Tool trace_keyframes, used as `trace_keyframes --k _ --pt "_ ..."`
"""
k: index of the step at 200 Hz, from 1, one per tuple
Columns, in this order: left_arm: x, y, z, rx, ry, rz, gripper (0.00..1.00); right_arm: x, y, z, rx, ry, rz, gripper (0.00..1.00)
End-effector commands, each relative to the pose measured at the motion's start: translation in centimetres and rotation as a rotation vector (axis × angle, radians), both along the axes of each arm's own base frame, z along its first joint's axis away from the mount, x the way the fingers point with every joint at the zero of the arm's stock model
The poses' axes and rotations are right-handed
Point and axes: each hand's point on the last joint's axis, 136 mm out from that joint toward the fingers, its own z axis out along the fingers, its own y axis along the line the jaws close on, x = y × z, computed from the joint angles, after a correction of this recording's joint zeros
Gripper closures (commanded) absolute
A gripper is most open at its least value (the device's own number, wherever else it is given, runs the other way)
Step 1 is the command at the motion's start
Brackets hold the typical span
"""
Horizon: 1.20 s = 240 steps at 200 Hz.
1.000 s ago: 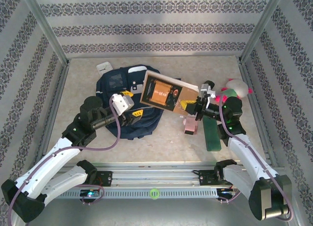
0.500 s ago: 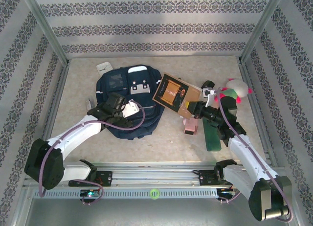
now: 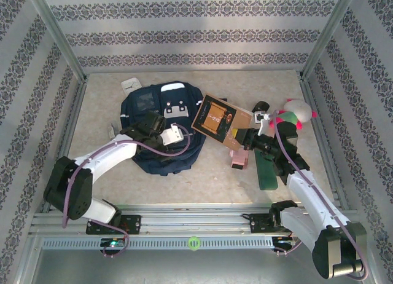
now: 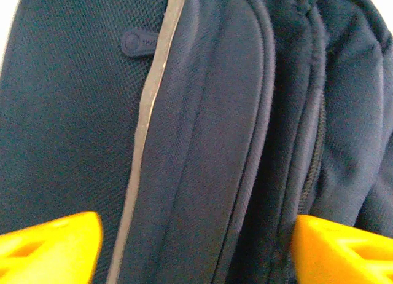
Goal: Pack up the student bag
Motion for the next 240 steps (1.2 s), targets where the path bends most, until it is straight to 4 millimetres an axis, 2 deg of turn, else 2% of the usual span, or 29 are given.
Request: trace_keyframes --k 1,16,20,24,26,48,65,98,106,124,140,153,172,192,240 --pt "1.2 -0.9 1.2 -0.041 -0.022 0.007 0.34 -0.6 0.4 2.6 0.012 -0.120 0.031 1.00" --pt "1.0 -1.3 1.4 -0.068 -0.019 -0.001 0.32 -0.8 0.2 2.5 0.009 -0.121 0.024 1.00" --pt "0.7 -1.3 1.3 -0.073 -0.013 -0.007 0.23 -0.8 0.2 2.5 0.009 -0.122 0.023 1.00" --pt "0.5 -1.5 1.3 -0.082 -0.009 -0.016 0.03 -0.8 0.2 2.5 0.008 -0.125 0.021 1.00" --pt "0.4 -1.5 1.3 -0.086 -0.006 -0.019 0.00 -0.9 0.2 2.5 0.007 -0.125 0.022 1.00" --pt "-0.2 -1.3 -0.1 -0.055 0.035 -0.029 0.01 -1.0 0.1 2.4 0.006 -0.125 0.020 1.00" --pt "0.9 -0.4 -1.1 0.003 0.033 0.032 0.01 -1.0 0.1 2.4 0.007 -0.124 0.022 1.00" --pt "2.6 -0.1 -1.4 0.023 -0.024 0.076 0.00 -1.1 0.2 2.5 0.008 -0.124 0.026 1.00" --pt "2.7 -0.3 -1.4 0.020 -0.028 0.074 0.06 -1.2 0.2 2.5 0.009 -0.125 0.027 1.00" --pt "2.3 -0.9 -0.1 -0.033 -0.023 0.072 0.50 -1.3 0.1 2.5 0.007 -0.119 0.024 1.00" --pt "2.0 -1.8 2.7 -0.122 -0.033 0.090 0.84 -1.4 0.0 2.0 0.005 -0.091 0.012 1.00" --pt "2.1 -2.2 5.9 -0.204 -0.064 0.144 0.99 -1.3 -0.5 1.6 -0.001 -0.050 -0.023 1.00" --pt "2.1 -2.5 10.3 -0.317 -0.086 0.215 1.00 -1.0 -1.7 1.2 -0.003 0.022 -0.117 1.00" --pt "1.9 -2.6 13.9 -0.422 -0.115 0.273 1.00 -0.6 -3.7 0.9 0.029 0.148 -0.270 1.00" --pt "2.5 -3.4 19.0 -0.591 -0.122 0.375 1.00 -2.1 -5.9 1.1 0.109 0.319 -0.441 1.00"
